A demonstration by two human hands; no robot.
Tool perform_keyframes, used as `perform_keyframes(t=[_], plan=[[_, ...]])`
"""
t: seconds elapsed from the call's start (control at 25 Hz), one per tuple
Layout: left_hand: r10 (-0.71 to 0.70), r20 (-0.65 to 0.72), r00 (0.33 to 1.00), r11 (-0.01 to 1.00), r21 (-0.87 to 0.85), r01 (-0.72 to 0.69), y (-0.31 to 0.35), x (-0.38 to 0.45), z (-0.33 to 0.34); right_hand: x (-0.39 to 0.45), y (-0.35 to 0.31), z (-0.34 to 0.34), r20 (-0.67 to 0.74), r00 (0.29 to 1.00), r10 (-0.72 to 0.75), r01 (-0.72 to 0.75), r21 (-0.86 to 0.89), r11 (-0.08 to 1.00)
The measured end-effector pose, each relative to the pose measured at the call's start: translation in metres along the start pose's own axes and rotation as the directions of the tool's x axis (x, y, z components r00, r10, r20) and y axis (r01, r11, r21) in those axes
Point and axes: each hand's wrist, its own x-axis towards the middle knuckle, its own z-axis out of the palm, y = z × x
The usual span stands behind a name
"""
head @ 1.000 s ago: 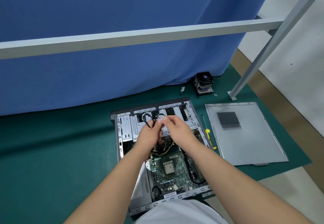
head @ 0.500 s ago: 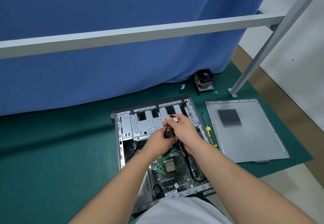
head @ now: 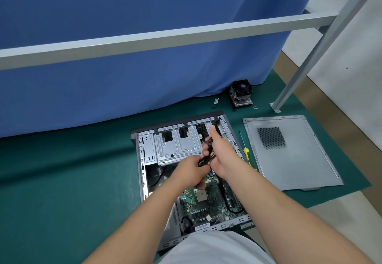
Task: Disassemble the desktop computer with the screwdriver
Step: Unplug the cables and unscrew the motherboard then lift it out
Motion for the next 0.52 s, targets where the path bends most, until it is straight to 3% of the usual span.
perform_keyframes(t=[0.2,0.28,0.36,0.4,0.52], plan=[[0.121,0.05,0.991,0.971,0.201,-0.129,0.005,-0.001,0.007,-0.001,-0.006,-0.007,-0.114,0.993,0.041,-0.021,0.171,0.985],[0.112,0.094,0.989,0.979,0.163,-0.126,0.001,-0.001,0.003,0.0,-0.011,-0.013,-0.137,0.99,0.03,0.005,0.247,0.969],[0.06,0.135,0.989,0.99,-0.131,-0.042,-0.003,-0.002,-0.002,0.002,-0.015,-0.015,-0.161,0.987,0.01,0.041,0.313,0.949],[0.035,0.16,0.987,0.942,-0.334,0.021,-0.004,-0.003,-0.003,0.003,-0.017,-0.016,-0.168,0.986,0.003,0.058,0.352,0.934],[-0.045,0.127,0.991,0.687,-0.717,0.124,-0.009,-0.004,-0.002,0.01,-0.019,-0.016,-0.166,0.986,-0.018,0.091,0.446,0.89]])
